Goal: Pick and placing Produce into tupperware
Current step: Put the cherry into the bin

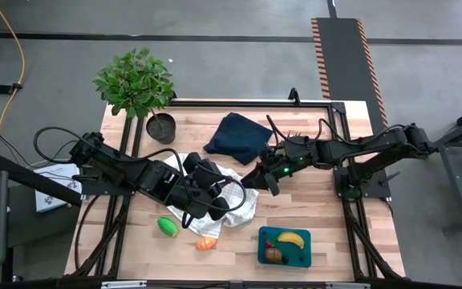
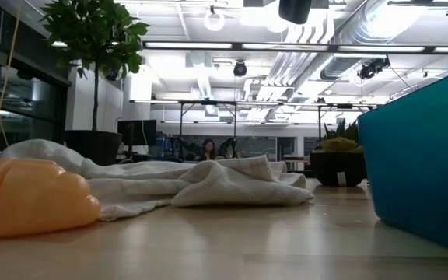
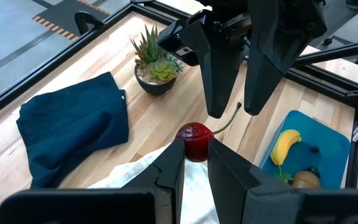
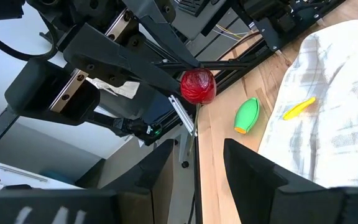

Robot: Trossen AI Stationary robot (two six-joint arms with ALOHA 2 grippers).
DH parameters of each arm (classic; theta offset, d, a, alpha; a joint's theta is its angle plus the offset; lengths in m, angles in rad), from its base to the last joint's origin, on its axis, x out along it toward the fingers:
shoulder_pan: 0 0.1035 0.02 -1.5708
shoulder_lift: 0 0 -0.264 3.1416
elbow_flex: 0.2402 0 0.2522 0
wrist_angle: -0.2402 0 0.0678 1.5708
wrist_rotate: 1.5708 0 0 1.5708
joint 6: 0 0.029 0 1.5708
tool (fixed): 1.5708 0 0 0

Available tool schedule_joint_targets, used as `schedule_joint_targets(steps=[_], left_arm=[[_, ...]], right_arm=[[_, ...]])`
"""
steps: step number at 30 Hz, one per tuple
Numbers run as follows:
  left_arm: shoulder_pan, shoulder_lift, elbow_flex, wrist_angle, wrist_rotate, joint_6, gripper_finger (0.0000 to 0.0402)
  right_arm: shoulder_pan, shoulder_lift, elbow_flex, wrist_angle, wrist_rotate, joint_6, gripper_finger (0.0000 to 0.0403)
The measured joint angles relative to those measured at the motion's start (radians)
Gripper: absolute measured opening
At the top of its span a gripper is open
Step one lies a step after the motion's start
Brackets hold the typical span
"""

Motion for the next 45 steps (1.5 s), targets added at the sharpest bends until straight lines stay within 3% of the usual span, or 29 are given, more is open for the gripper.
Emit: schedule_joint_targets(steps=[45], left_arm=[[0.0,0.0,0.0,0.034,0.008,0.032,0.0055]], right_arm=[[0.0,0.0,0.0,0.001,0.02,-0.001,0.0129]])
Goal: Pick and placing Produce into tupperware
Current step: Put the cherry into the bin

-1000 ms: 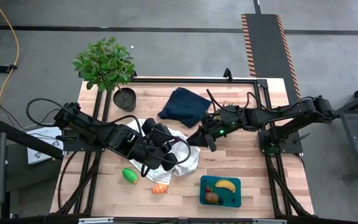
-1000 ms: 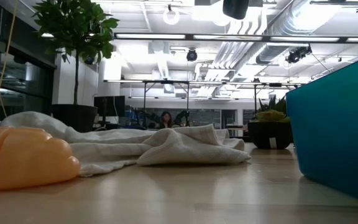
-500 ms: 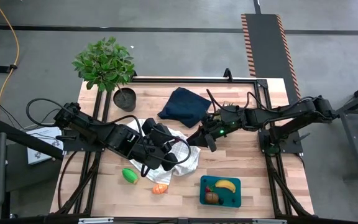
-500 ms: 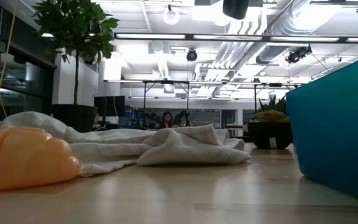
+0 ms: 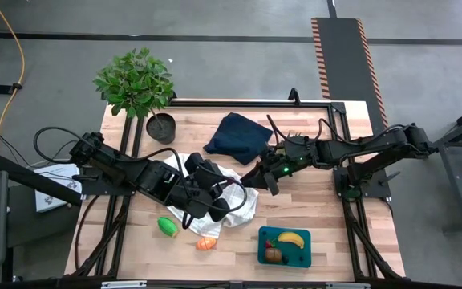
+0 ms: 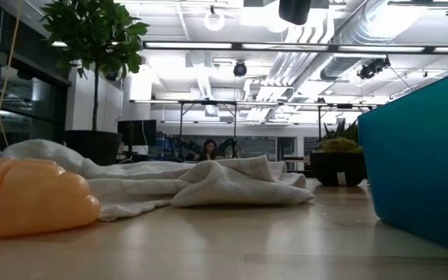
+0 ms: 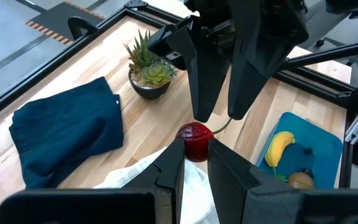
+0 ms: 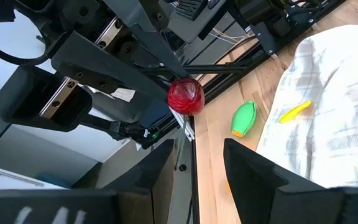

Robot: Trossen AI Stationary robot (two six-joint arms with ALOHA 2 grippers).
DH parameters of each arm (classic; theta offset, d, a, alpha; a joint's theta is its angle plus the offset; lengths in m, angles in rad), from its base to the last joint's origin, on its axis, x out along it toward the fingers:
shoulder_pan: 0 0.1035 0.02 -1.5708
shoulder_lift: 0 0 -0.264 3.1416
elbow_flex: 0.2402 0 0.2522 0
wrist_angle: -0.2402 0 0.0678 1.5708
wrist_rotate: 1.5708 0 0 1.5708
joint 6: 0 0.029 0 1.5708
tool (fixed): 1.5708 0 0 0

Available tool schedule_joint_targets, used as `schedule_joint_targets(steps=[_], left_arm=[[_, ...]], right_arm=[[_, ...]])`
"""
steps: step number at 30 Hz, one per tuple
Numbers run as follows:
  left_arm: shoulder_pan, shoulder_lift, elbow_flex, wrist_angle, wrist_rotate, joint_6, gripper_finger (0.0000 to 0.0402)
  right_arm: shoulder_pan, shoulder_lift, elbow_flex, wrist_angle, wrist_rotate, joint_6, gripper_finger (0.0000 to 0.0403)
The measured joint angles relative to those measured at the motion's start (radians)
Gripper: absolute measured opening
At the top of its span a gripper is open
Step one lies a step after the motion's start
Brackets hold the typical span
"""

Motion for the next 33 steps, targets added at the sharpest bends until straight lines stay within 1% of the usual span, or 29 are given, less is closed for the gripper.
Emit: schedule_joint_targets(steps=[8,11,24,30,33], left_arm=[[0.0,0.0,0.0,-0.001,0.0,0.001,0.0055],[0.0,0.0,0.0,-0.001,0.0,0.001,0.0055],[0.0,0.0,0.0,-0.001,-0.001,0.009,0.0055],[0.0,0.0,0.0,-0.001,-0.003,0.009,0.0055],[0.0,0.0,0.0,-0.001,-0.004,0.009,0.0055]], right_arm=[[0.0,0.0,0.0,0.0,0.0,-0.015,0.0128],[0.0,0.0,0.0,0.0,0.0,-0.016,0.0121],[0.0,0.0,0.0,0.0,0.0,-0.021,0.0036],[0.0,0.0,0.0,0.0,0.0,-0.025,0.0007],[0.0,0.0,0.0,0.0,-0.001,-0.029,0.0002]])
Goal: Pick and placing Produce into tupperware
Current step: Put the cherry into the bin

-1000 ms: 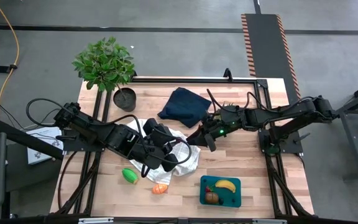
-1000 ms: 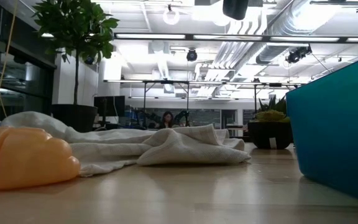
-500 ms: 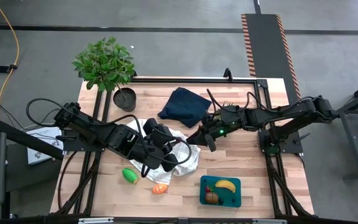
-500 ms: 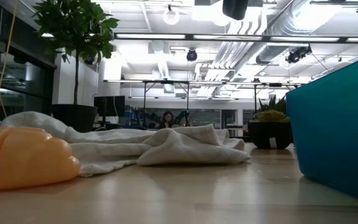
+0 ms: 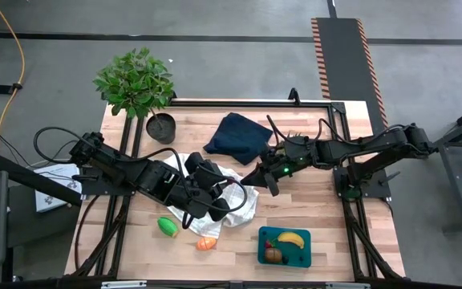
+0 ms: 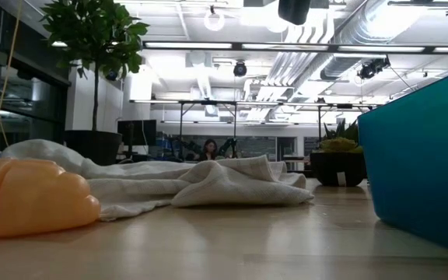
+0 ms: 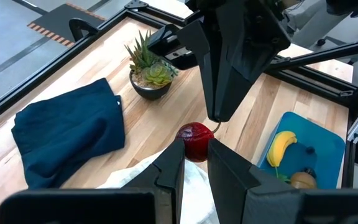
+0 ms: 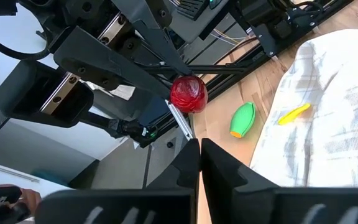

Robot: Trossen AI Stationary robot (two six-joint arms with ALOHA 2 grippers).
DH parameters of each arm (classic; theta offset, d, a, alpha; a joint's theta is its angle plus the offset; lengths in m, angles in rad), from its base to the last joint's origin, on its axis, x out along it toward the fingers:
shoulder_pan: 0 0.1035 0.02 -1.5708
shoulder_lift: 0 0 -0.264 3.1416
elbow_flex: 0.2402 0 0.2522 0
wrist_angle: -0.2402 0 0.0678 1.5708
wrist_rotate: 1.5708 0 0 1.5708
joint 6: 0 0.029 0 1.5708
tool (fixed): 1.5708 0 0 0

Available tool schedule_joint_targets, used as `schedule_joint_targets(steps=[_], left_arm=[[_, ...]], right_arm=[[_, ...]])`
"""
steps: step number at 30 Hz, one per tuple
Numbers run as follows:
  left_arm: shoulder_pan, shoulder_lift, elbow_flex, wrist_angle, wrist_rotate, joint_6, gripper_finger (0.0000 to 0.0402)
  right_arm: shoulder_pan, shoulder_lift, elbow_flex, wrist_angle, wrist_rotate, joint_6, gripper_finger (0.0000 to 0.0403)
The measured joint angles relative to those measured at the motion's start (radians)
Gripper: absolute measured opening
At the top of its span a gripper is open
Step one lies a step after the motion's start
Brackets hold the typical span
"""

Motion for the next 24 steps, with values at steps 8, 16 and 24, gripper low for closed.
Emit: schedule_joint_targets(steps=[8,16,24], left_arm=[[0.0,0.0,0.0,0.0,-0.005,0.0,0.0057],[-0.001,0.0,0.0,0.0,-0.012,0.035,0.0109],[0.0,0.0,0.0,-0.008,-0.04,0.034,0.0188]], right_arm=[[0.0,0.0,0.0,0.0,0.0,0.003,0.0001],[0.0,0.0,0.0,-0.01,0.0,0.003,0.0],[0.0,0.0,0.0,-0.05,0.006,0.005,0.0]])
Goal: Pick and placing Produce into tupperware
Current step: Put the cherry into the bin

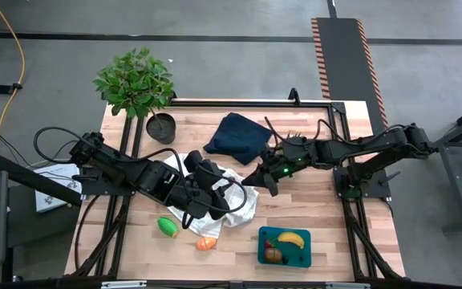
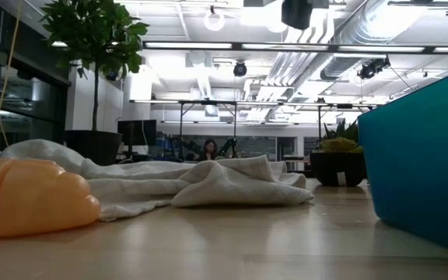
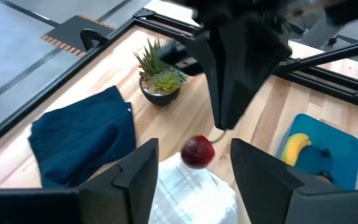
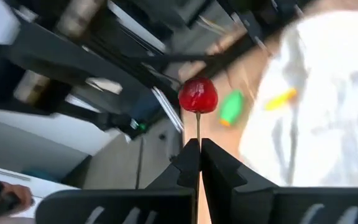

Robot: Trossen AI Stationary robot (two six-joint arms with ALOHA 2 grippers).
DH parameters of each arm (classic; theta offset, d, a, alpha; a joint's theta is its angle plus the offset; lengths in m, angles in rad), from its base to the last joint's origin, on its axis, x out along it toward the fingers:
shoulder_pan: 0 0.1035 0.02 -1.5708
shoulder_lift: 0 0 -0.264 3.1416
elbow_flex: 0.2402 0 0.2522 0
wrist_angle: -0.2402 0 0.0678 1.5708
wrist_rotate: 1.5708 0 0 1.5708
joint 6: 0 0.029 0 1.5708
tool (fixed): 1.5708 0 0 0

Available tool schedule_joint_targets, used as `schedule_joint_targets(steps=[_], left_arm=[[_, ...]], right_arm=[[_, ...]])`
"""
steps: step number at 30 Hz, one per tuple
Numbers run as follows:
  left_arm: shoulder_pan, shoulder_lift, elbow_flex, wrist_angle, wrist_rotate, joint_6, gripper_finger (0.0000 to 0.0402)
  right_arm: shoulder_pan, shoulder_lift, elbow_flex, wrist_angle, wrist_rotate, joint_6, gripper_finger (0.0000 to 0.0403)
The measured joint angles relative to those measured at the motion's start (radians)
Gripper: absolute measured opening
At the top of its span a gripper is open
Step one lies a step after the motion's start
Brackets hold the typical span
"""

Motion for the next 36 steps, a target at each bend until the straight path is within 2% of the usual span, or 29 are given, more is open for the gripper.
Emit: schedule_joint_targets(steps=[5,13,19,24,28,36], left_arm=[[0.0,0.0,0.0,-0.011,-0.008,0.0,0.0213],[-0.008,-0.002,0.0,-0.074,0.027,-0.012,0.0216],[-0.042,-0.047,-0.001,-0.102,0.026,-0.01,0.0216],[-0.093,-0.102,0.0,-0.151,-0.027,-0.041,0.0216],[-0.137,-0.13,0.0,-0.254,-0.067,-0.142,0.0216],[-0.277,-0.139,0.0,-0.473,-0.163,-0.463,0.0216]], right_arm=[[0.032,0.0,0.0,-0.132,-0.013,0.035,0.0],[0.149,0.0,0.0,-0.272,-0.019,0.145,0.0],[0.249,0.0,0.0,-0.335,0.065,0.233,0.0],[0.346,0.0,0.0,-0.431,0.166,0.313,0.0],[0.414,0.0,0.0,-0.472,0.246,0.368,0.0],[0.506,0.0,0.0,-0.529,0.351,0.451,0.0]])
